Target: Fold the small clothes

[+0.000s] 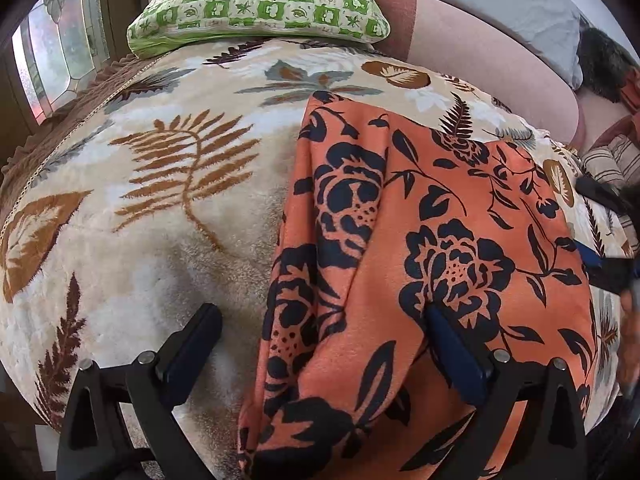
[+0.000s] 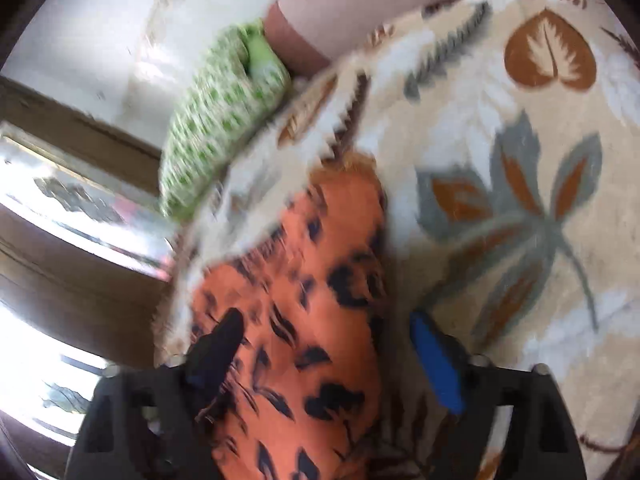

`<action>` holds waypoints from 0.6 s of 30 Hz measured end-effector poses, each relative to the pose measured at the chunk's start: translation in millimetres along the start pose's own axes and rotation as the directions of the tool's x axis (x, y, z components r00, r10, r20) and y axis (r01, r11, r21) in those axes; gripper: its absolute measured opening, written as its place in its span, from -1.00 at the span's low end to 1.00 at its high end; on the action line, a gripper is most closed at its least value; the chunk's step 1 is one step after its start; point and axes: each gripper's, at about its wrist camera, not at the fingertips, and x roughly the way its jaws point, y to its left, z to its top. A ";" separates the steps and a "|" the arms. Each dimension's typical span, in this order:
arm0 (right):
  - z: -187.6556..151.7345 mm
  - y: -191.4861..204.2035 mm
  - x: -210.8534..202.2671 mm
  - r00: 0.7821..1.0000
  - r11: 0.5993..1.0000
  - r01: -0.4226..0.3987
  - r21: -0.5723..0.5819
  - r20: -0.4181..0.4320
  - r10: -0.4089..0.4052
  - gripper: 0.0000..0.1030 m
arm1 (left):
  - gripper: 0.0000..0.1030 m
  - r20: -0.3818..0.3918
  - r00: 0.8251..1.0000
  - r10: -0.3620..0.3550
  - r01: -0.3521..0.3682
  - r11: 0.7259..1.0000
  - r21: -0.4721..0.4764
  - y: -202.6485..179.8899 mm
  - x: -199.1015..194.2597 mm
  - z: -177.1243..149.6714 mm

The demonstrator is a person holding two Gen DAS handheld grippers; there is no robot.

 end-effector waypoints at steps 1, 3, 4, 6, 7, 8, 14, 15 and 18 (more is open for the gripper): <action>5.5 -7.4 7.0 1.000 0.999 -0.014 0.033 -0.010 0.014 0.72 | 0.98 0.000 1.000 0.000 0.000 1.000 0.001 0.2 -0.2 -0.1; 12.1 -20.4 36.6 0.992 0.991 -0.050 0.127 -0.113 0.065 -0.58 | 0.98 -0.003 1.000 0.000 0.000 1.000 -0.002 -0.2 -0.2 -0.4; 13.7 -15.3 46.2 0.989 0.989 -0.046 0.138 -0.132 0.065 -0.58 | 0.98 -0.004 1.000 0.000 0.000 1.000 -0.001 -0.1 -0.6 -0.6; 9.1 31.0 24.3 0.998 0.992 0.045 -0.119 -0.037 -0.050 -0.59 | 0.99 0.001 1.000 -0.002 0.002 1.000 -0.003 0.6 -0.8 -1.6; 2.2 35.6 19.6 0.996 0.982 0.090 -0.164 -0.013 -0.093 -0.59 | 0.99 0.001 1.000 -0.001 0.001 1.000 -0.004 0.4 -0.1 -1.6; -1.6 24.7 23.0 0.991 0.979 0.126 -0.158 -0.025 -0.132 -0.54 | 1.00 -0.001 1.000 0.004 -0.004 1.000 -0.002 -1.3 0.2 -1.0; -20.9 -1.8 -16.8 0.999 1.000 0.031 -0.002 -0.030 -0.031 0.53 | 0.99 -0.005 1.000 0.000 0.000 1.000 -0.005 0.4 -1.1 0.2; -27.3 1.2 -22.1 0.999 1.000 0.028 0.002 -0.031 -0.028 0.54 | 1.00 -0.002 1.000 0.003 -0.003 1.000 -0.004 0.0 -0.8 0.2; -58.5 -5.4 -15.7 0.991 0.997 -0.026 0.068 -0.130 0.035 0.54 | 1.00 0.004 1.000 0.004 -0.004 1.000 -0.004 0.2 -1.1 -0.3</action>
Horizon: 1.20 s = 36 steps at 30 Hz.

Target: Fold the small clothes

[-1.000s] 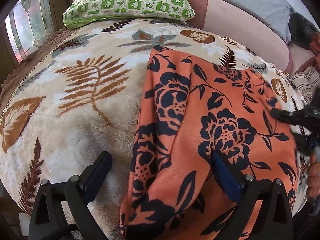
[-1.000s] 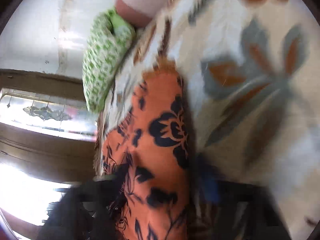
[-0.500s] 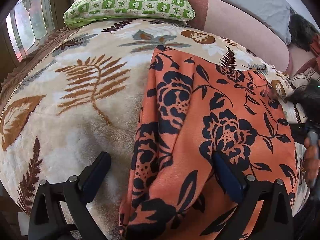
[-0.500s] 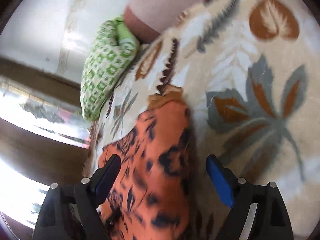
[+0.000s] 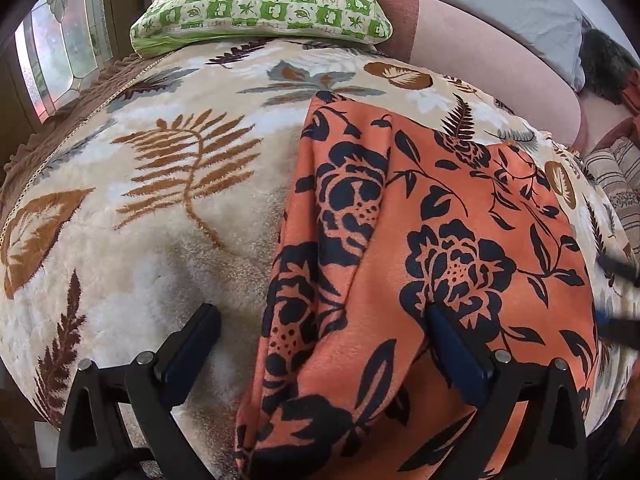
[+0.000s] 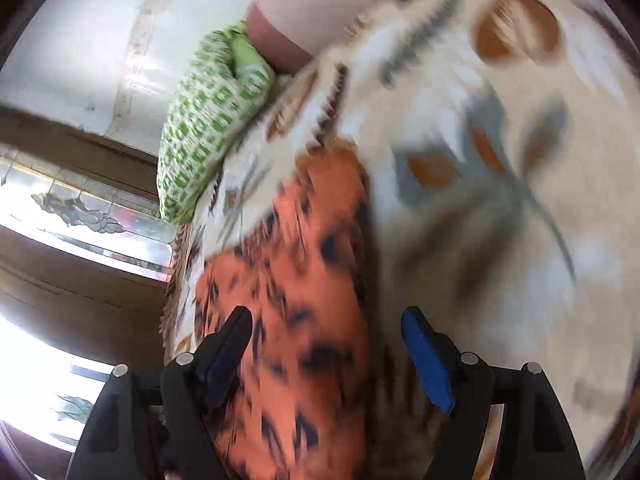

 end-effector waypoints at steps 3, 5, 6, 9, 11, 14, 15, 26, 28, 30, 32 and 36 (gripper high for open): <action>-19.1 6.4 20.5 0.997 0.997 0.025 -0.073 -0.071 -0.030 -0.39 | 1.00 0.001 1.000 0.002 -0.002 1.000 0.004 0.0 -1.3 -0.6; -24.7 37.9 12.2 0.995 0.974 0.096 -0.207 0.001 -0.098 -0.41 | 1.00 0.002 1.000 -0.003 0.003 1.000 0.000 1.4 -1.8 -1.1; -26.4 46.6 12.6 0.992 0.960 0.127 -0.248 0.023 -0.125 -0.41 | 1.00 0.002 1.000 -0.002 0.002 1.000 -0.005 1.6 -1.1 -1.0; -30.1 24.4 25.9 0.973 0.952 0.221 -0.211 -0.011 -0.229 0.00 | 1.00 -0.003 1.000 -0.004 0.004 1.000 -0.007 -0.4 -4.4 1.8; -29.8 20.0 12.9 0.979 0.969 0.203 -0.143 0.010 -0.203 0.27 | 0.99 -0.009 0.999 -0.044 0.044 0.998 -0.046 8.8 -19.8 5.3; -37.0 38.0 -14.4 0.965 0.947 0.256 -0.196 0.112 -0.238 0.35 | 0.99 0.076 0.987 -0.139 0.150 0.977 -0.154 38.9 -56.3 2.4; -39.0 47.5 -23.0 0.960 0.938 0.267 -0.221 0.147 -0.239 0.35 | 0.99 0.095 0.981 -0.172 0.187 0.964 -0.191 52.3 -66.7 -1.8; -53.2 75.5 25.6 0.987 0.920 0.161 -0.357 0.040 -0.158 0.47 | -0.39 -0.104 0.902 -0.420 0.350 0.850 -0.395 88.0 -28.2 -56.9; -52.7 77.2 24.8 0.990 0.918 0.143 -0.369 0.054 -0.133 0.48 | -0.40 -0.111 0.909 -0.401 0.338 0.868 -0.365 82.6 -36.3 -53.1; -48.3 76.1 30.5 0.991 0.919 0.136 -0.370 0.036 -0.132 0.49 | -0.32 -0.141 0.922 -0.361 0.314 0.909 -0.274 69.0 -44.9 -44.4; -48.5 70.7 22.8 0.992 0.924 0.126 -0.362 0.026 -0.125 0.49 | -0.20 -0.116 0.929 -0.352 0.317 0.917 -0.241 65.5 -56.9 -28.6; -48.7 65.3 23.5 0.996 0.935 0.087 -0.343 0.027 -0.083 0.51 | 0.57 0.042 0.941 -0.336 0.339 0.926 -0.165 63.3 -71.2 23.4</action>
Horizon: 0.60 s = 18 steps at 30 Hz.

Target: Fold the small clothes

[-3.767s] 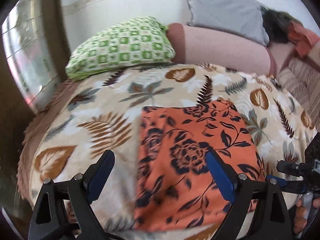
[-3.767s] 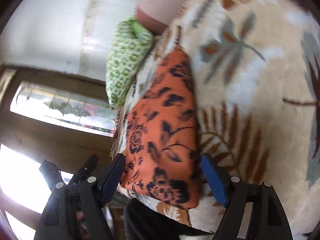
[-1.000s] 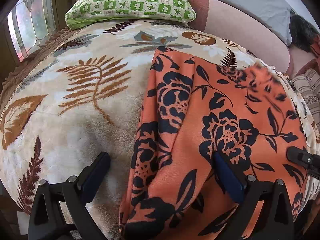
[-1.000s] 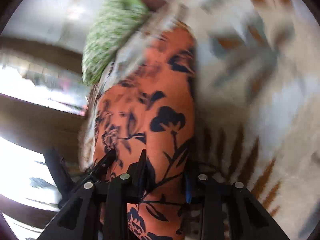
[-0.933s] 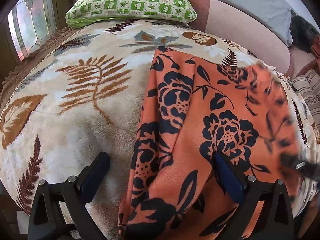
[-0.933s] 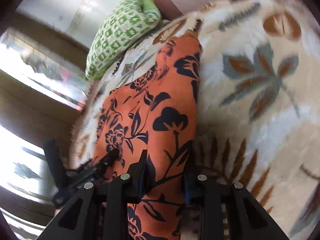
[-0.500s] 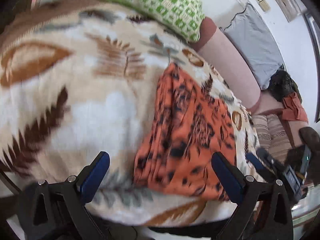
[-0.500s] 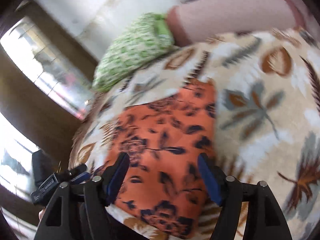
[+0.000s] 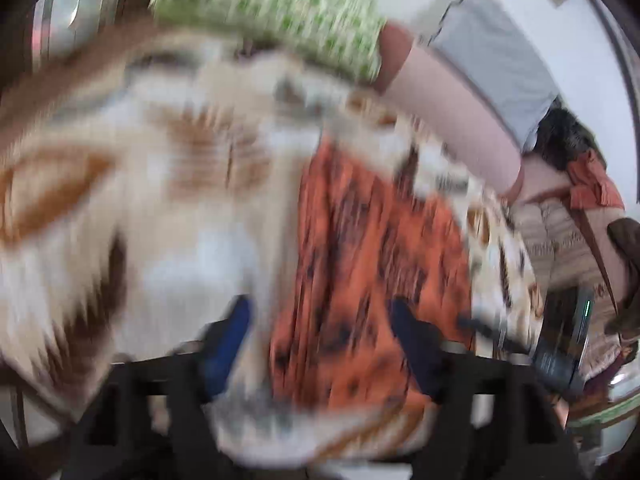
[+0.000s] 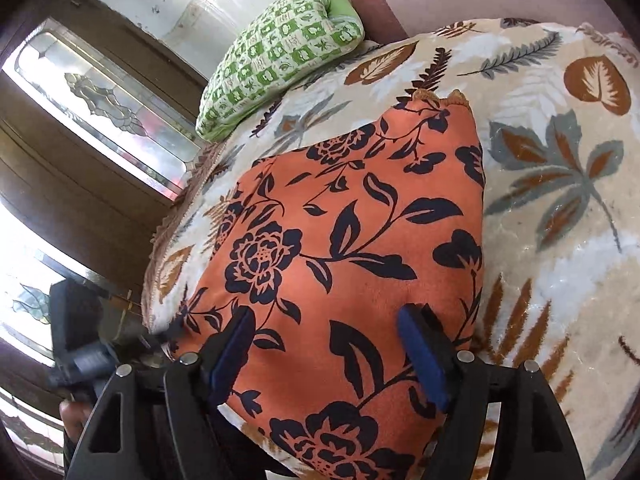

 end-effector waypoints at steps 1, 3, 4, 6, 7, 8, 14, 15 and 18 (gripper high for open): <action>-2.0 -0.1 -1.7 1.000 1.000 -0.006 0.005 0.005 0.006 0.52 | 0.57 0.000 1.000 -0.029 0.029 0.999 0.021 -1.8 9.1 12.2; -1.4 0.9 0.7 1.000 1.000 -0.014 0.010 0.010 0.014 0.54 | 0.55 -0.054 0.998 -0.043 0.044 0.999 0.016 -0.5 42.8 39.8; -1.3 1.3 0.6 1.000 1.000 -0.015 0.008 0.011 0.015 0.54 | 0.51 -0.077 0.995 -0.058 0.059 0.998 0.002 1.7 58.7 50.5; -1.5 0.5 -0.2 1.000 1.000 -0.021 0.005 0.013 0.021 0.54 | -0.61 -0.156 0.986 -0.063 0.061 0.998 -0.018 10.2 96.8 65.4; -2.1 -0.3 -0.7 1.000 1.000 -0.026 0.007 0.016 0.026 0.54 | -0.67 -0.218 0.975 -0.047 0.039 0.998 -0.044 17.4 115.4 62.3; -2.6 -2.0 -1.0 0.999 0.999 -0.042 0.013 0.021 0.042 0.54 | -0.67 -0.221 0.969 -0.114 0.086 0.988 -0.132 31.9 127.3 56.1; -1.4 -6.4 0.9 0.997 0.997 -0.077 0.020 0.022 0.076 0.54 | -0.66 -0.145 0.985 -0.088 0.082 0.995 -0.052 20.0 96.0 49.6; -1.5 -6.4 0.5 0.997 0.997 -0.078 0.016 0.021 0.078 0.55 | -0.56 -0.131 0.989 -0.063 0.061 0.998 -0.013 10.2 91.8 50.2; -2.0 -8.2 0.0 0.996 0.996 -0.089 0.016 0.023 0.089 0.56 | 0.20 -0.076 0.993 -0.090 0.093 0.995 0.040 -11.8 83.0 54.8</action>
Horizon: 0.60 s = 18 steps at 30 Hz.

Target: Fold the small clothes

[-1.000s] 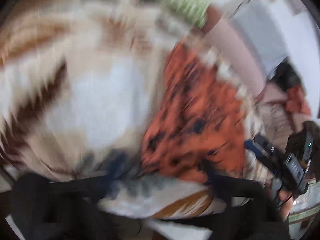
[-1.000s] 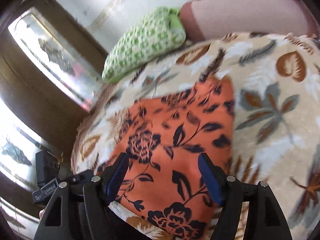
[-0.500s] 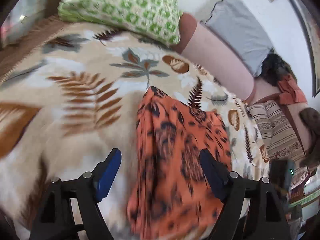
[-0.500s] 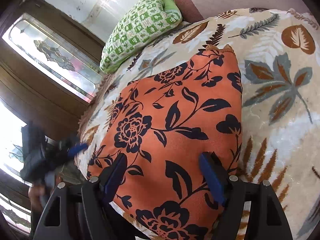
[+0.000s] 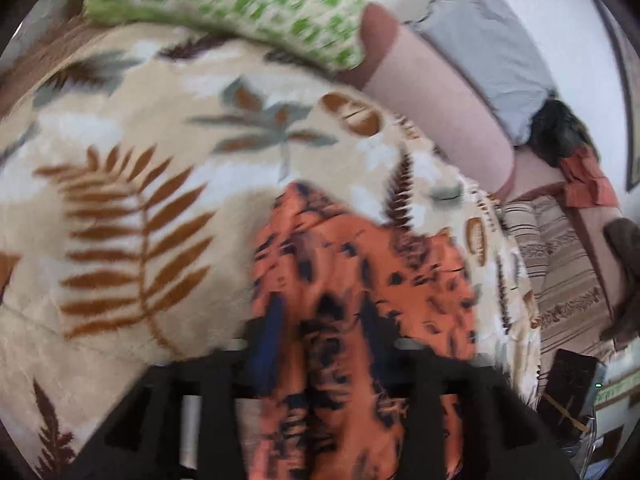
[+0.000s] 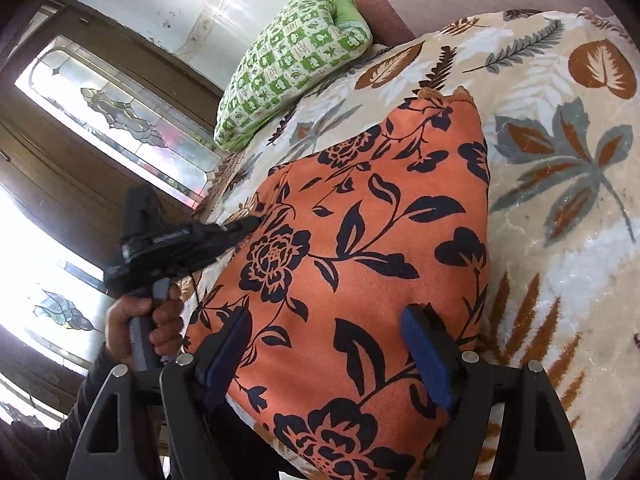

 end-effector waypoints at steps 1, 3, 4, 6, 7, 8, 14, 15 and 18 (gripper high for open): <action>-0.3 -0.9 -0.6 1.000 1.000 -0.004 0.004 0.003 0.004 0.56 | 0.25 0.017 1.000 0.002 -0.002 1.000 0.023 -3.8 4.0 1.3; -0.9 -1.9 -2.1 1.000 1.000 -0.006 0.008 0.005 0.006 0.56 | -0.29 -0.043 0.994 0.104 -0.103 0.994 0.023 7.1 27.1 5.4; -1.2 -1.1 -2.3 1.000 1.000 -0.003 0.007 0.005 0.003 0.56 | -0.43 -0.104 0.992 0.078 -0.085 0.994 -0.062 26.9 45.3 5.1; -1.8 0.9 -2.6 1.000 1.000 0.000 0.004 0.003 0.000 0.56 | -0.45 -0.098 0.995 -0.022 0.004 0.983 -0.181 46.1 42.1 7.0; -1.6 2.3 -2.5 1.000 1.000 0.005 0.000 -0.001 -0.005 0.56 | -0.45 -0.092 0.996 -0.013 -0.001 0.989 -0.150 39.5 34.2 8.2; -1.5 3.5 -2.8 1.000 1.000 0.009 -0.005 -0.005 -0.009 0.56 | -0.45 -0.084 0.996 0.024 -0.032 0.995 -0.097 29.9 28.3 7.4; 4.2 0.1 -16.0 0.999 0.998 -0.031 0.058 0.010 0.030 0.59 | 0.47 0.079 0.959 0.273 -0.277 0.960 0.041 -5.8 -25.7 -14.7; 3.9 -1.2 -20.0 0.999 0.997 -0.032 0.074 0.017 0.031 0.60 | 0.47 0.100 0.949 0.298 -0.304 0.951 0.050 -5.5 -35.6 -20.0; -0.1 -1.0 -31.4 0.999 0.997 -0.002 0.083 0.034 0.000 0.60 | 0.47 0.126 0.927 0.353 -0.365 0.928 0.081 -12.6 -48.2 -32.8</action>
